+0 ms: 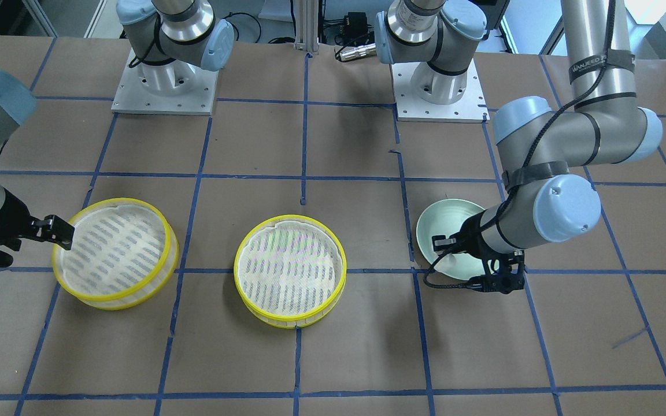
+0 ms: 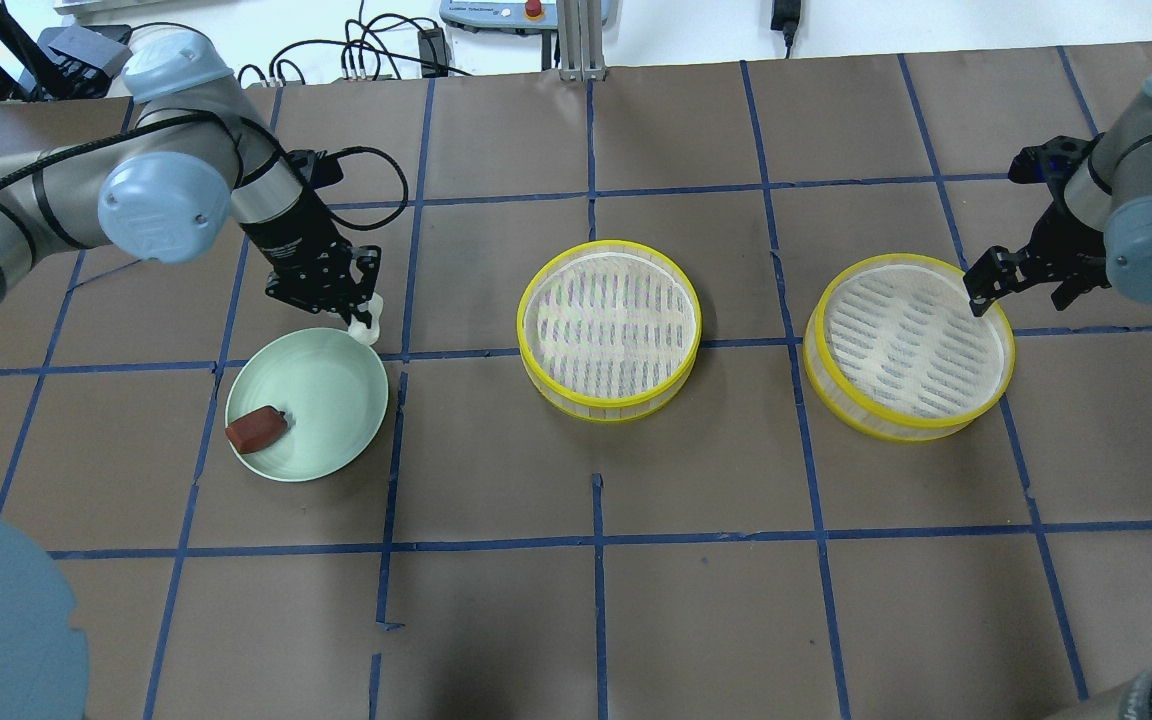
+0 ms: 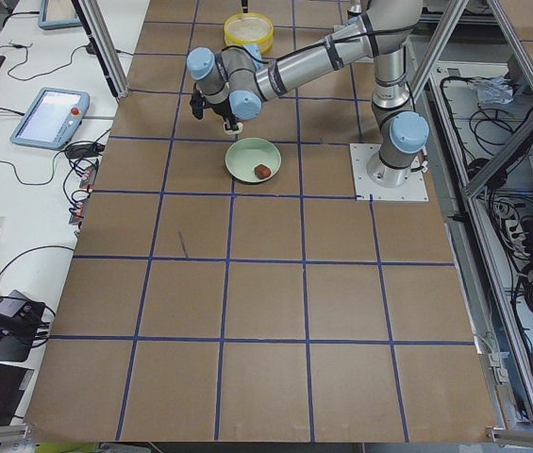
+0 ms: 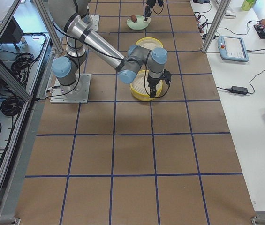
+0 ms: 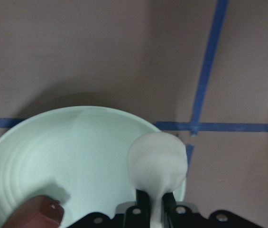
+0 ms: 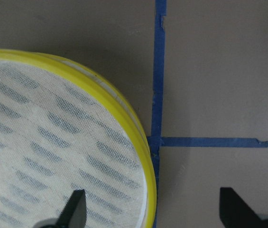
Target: Stack buns with steamer
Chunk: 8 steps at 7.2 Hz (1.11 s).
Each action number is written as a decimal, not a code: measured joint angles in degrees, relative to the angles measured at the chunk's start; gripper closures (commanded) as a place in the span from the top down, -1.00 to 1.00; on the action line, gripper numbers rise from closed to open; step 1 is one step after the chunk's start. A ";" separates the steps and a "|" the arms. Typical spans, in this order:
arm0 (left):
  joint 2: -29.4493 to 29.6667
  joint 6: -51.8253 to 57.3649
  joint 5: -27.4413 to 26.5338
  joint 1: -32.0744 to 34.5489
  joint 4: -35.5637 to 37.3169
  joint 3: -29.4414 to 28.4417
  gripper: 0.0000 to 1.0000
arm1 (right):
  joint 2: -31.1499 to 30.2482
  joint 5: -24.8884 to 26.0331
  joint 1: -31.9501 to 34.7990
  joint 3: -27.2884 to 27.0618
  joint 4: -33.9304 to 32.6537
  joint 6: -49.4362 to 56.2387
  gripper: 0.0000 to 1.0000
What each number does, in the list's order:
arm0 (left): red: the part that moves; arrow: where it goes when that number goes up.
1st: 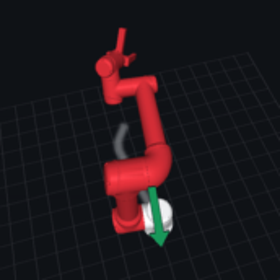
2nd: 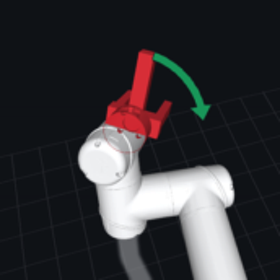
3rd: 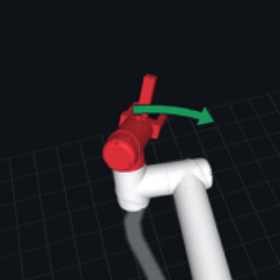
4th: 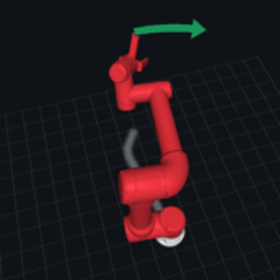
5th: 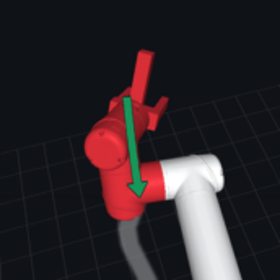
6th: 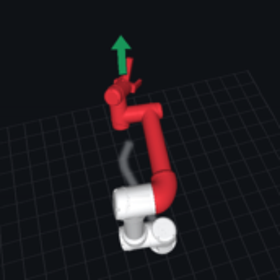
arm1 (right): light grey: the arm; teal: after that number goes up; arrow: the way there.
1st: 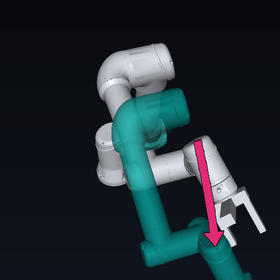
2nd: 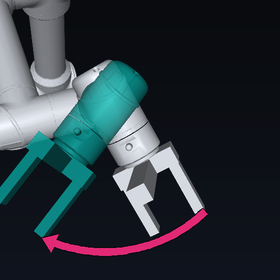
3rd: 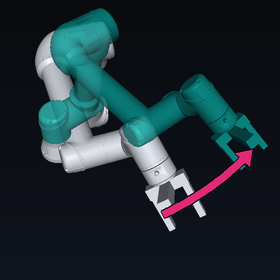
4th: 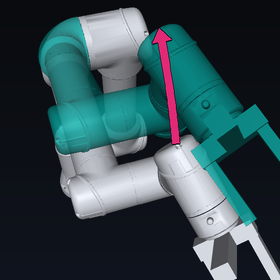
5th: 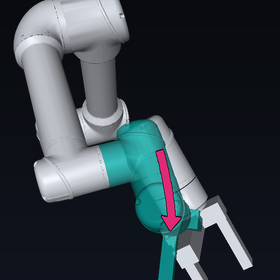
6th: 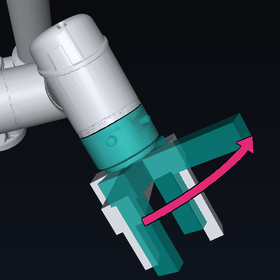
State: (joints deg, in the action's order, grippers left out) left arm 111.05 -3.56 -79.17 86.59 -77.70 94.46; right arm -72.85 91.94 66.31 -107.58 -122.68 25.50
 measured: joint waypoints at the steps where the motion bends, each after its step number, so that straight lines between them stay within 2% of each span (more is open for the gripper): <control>1: 0.00 -6.29 2.09 5.08 2.44 -0.64 -0.96 | 0.48 0.02 -0.02 -1.13 -1.19 -0.03 0.92; 2: 0.60 -13.00 3.32 10.54 7.14 -0.80 -0.49 | 0.92 0.08 -0.03 -1.77 -1.71 -0.07 0.45; 3: 1.64 -18.62 4.05 14.54 11.20 -0.84 0.99 | 1.26 0.13 -0.04 -2.04 -1.90 -0.09 -0.10; 4: 2.44 -22.53 4.30 16.63 13.27 -1.01 1.00 | 1.39 0.18 -0.04 -2.11 -1.92 -0.10 -0.61; 5: 2.64 -24.64 4.29 17.43 14.05 -1.35 1.00 | 1.39 0.20 -0.04 -2.13 -1.83 -0.10 -0.91; 8: 2.48 -25.17 3.97 17.60 14.29 -2.18 1.00 | 0.96 0.31 -0.06 -1.47 -1.72 -0.02 -1.00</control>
State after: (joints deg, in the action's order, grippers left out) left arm 113.52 -28.73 -75.20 104.19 -63.41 92.28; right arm -71.90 92.25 66.25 -109.05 -124.40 25.48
